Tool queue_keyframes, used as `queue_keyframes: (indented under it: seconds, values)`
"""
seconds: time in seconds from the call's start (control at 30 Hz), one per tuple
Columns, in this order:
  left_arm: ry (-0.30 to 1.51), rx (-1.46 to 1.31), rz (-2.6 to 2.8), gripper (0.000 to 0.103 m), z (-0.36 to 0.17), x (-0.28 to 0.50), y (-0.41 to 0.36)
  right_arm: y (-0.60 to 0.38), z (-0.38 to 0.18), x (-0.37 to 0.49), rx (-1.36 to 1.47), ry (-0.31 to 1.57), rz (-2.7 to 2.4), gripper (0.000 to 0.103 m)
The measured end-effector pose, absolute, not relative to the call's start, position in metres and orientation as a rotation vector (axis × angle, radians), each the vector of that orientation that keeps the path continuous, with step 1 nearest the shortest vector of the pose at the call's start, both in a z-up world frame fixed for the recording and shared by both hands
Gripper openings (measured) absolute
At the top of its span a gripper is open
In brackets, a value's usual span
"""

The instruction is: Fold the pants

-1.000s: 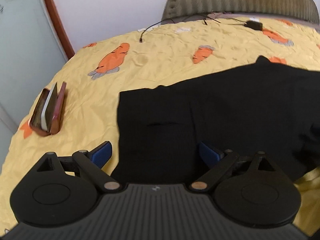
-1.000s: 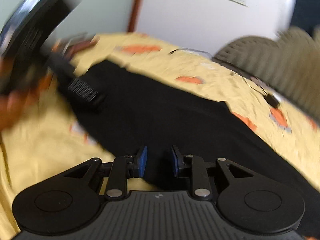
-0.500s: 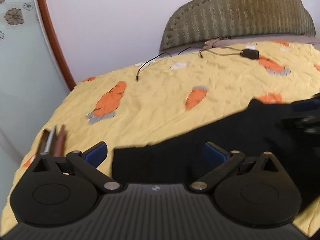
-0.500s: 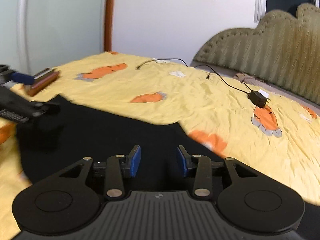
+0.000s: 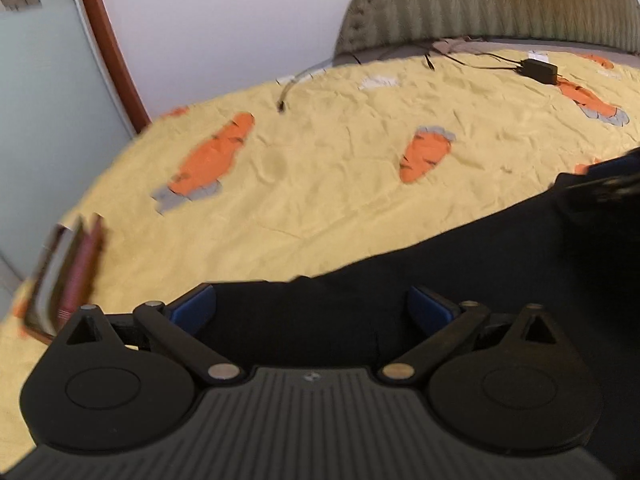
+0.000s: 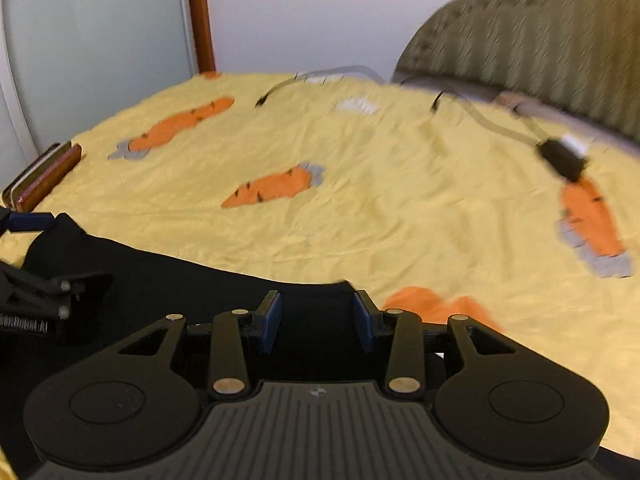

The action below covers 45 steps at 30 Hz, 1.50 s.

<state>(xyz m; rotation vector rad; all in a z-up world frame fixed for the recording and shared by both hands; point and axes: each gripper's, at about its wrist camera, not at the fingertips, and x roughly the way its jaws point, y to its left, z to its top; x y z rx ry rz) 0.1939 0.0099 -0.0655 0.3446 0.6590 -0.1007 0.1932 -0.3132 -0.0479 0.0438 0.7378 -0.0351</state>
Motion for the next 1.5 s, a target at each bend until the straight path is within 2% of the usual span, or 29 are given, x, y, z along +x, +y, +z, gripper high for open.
queue_keyframes:
  seconds: [0.07, 0.13, 0.37, 0.47, 0.57, 0.7, 0.8, 0.9, 0.93, 1.13, 1.5]
  values:
    - [0.618, 0.365, -0.118, 0.102, -0.056, 0.177, 0.008, -0.315, -0.038, 0.163, 0.032, 0.728, -0.021, 0.045]
    - [0.592, 0.372, -0.161, 0.102, -0.048, 0.156, 0.006, -0.314, -0.032, 0.126, 0.026, 0.711, 0.013, 0.056]
    - [0.559, 0.407, -0.226, 0.102, -0.051, 0.097, 0.001, -0.298, -0.036, 0.039, 0.022, 0.72, 0.014, 0.057]
    - [0.584, 0.44, -0.208, 0.102, -0.065, 0.092, 0.001, -0.287, -0.052, 0.033, -0.046, 0.771, 0.0, 0.057]
    - [0.627, 0.432, -0.188, 0.103, -0.078, 0.094, 0.011, -0.291, -0.062, 0.021, -0.057, 0.766, -0.02, 0.065]
    - [0.628, 0.389, -0.179, 0.103, -0.073, 0.091, 0.027, -0.296, -0.057, 0.009, -0.051, 0.777, -0.063, 0.067]
    - [0.598, 0.396, -0.17, 0.103, -0.064, 0.084, 0.024, -0.292, -0.05, 0.005, -0.024, 0.716, -0.068, 0.067]
    - [0.602, 0.417, -0.161, 0.103, -0.059, 0.077, 0.013, -0.286, -0.062, 0.013, -0.037, 0.764, -0.044, 0.068]
    - [0.602, 0.422, -0.169, 0.103, -0.056, 0.074, 0.007, -0.283, -0.065, 0.01, -0.061, 0.742, -0.045, 0.07]
    - [0.542, 0.413, -0.292, 0.103, -0.033, 0.051, -0.051, -0.305, -0.05, -0.03, 0.038, 0.697, -0.096, 0.071]
    - [0.521, 0.48, -0.511, 0.103, -0.051, 0.018, -0.197, -0.453, -0.036, -0.18, 0.357, 0.519, -0.664, 0.071]
